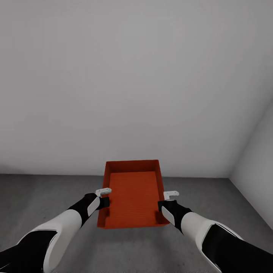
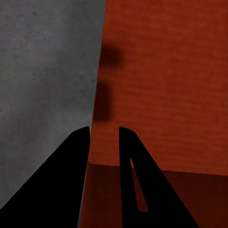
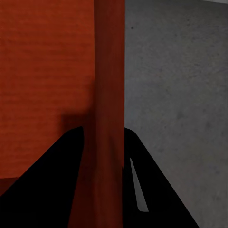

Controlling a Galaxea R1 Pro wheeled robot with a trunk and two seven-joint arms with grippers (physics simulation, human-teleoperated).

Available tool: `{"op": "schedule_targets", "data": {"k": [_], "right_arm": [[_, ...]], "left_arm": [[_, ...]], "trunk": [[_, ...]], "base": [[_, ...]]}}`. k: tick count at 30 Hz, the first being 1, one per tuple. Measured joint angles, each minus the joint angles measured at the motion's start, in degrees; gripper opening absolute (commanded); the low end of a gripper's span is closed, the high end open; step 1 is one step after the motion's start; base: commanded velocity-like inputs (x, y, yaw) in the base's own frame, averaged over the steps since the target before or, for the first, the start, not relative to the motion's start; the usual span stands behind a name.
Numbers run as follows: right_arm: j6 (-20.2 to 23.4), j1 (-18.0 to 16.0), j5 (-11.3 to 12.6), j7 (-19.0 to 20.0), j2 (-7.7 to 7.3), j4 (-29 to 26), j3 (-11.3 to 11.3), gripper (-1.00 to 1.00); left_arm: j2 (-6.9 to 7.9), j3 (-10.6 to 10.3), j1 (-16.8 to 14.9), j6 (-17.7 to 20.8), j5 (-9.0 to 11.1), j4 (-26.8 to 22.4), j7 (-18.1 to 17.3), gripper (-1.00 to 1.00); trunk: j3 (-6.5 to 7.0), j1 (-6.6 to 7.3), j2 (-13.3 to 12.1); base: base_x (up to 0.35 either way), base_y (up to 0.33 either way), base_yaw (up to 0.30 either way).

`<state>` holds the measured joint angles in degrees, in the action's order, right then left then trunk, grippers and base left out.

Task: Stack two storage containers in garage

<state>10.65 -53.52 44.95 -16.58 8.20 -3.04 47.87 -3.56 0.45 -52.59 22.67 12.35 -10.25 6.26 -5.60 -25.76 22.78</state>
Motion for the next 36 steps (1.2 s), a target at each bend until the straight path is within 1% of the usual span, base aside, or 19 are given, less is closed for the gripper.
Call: {"op": "schedule_targets", "data": {"k": [36], "right_arm": [[-0.5,0.0,0.0,0.0,-0.09,0.0,0.1,-1.0]], "left_arm": [[-0.08,0.0,0.0,-0.6,0.0,0.1,-0.1,-1.0]], "trunk": [[-3.34,0.0,0.0]], "base": [[0.0,0.0,0.0]]}}
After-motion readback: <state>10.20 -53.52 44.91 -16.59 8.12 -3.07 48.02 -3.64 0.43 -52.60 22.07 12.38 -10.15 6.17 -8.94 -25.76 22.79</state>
